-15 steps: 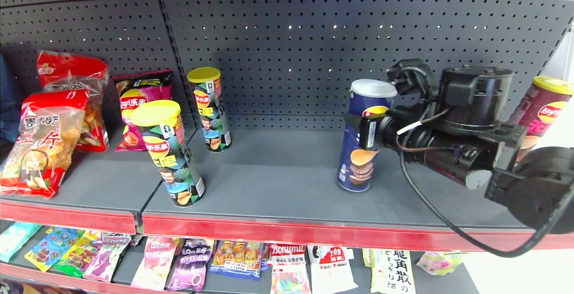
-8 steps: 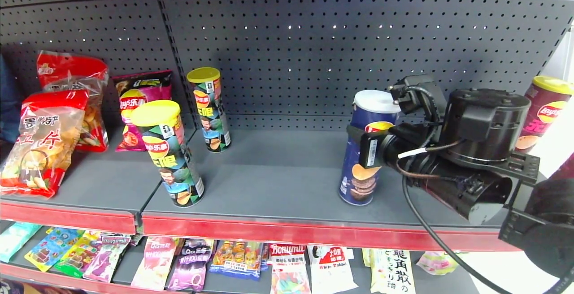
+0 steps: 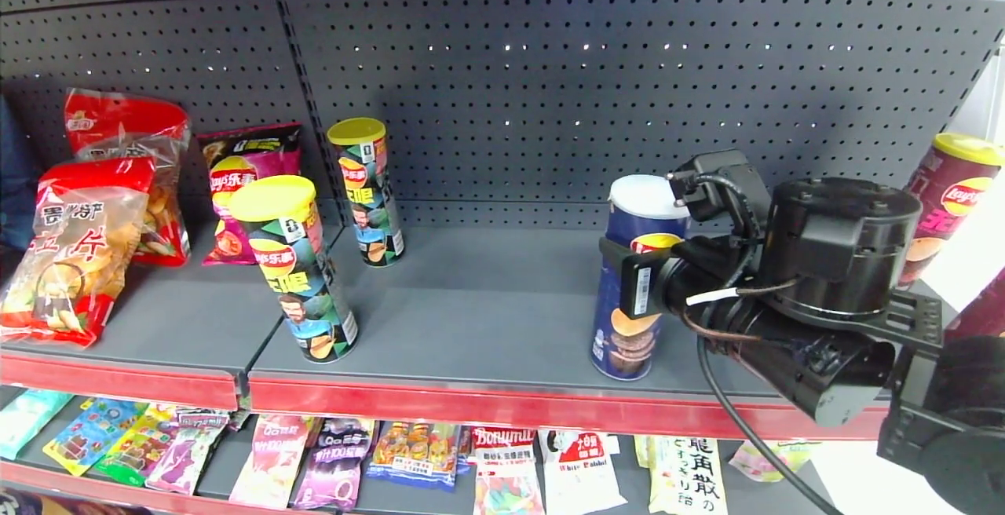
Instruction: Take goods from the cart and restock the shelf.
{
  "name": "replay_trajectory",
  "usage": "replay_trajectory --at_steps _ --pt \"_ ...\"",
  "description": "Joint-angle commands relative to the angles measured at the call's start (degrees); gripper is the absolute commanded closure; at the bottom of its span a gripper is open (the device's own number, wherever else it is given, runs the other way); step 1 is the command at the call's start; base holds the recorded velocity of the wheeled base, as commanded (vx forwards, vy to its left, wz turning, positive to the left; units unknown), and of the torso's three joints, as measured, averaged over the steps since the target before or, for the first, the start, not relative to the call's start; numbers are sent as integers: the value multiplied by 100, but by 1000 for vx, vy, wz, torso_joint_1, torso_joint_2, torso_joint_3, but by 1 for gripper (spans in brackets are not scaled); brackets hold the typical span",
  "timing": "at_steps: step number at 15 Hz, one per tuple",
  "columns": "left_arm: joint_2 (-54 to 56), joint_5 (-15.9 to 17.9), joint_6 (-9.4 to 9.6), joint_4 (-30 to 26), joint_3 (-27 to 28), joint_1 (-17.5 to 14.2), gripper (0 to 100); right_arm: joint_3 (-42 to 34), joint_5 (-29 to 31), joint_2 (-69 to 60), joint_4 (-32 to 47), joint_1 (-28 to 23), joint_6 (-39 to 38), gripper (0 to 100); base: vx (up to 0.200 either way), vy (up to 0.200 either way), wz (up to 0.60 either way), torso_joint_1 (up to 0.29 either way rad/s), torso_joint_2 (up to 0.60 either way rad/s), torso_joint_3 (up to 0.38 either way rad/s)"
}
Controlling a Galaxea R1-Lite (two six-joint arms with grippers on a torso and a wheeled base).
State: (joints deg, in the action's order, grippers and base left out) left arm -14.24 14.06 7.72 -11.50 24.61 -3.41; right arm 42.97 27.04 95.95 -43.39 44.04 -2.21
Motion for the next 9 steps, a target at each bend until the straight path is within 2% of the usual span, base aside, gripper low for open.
replay_trajectory --at_steps 1,9 --pt "-9 1 2 -2 -27 -1 100 -26 82 -85 -3 148 1 100 0 0 0 0 0 0" --pt "-9 97 28 -2 -79 7 100 -149 179 -42 -3 166 10 100 0 0 0 0 0 0"
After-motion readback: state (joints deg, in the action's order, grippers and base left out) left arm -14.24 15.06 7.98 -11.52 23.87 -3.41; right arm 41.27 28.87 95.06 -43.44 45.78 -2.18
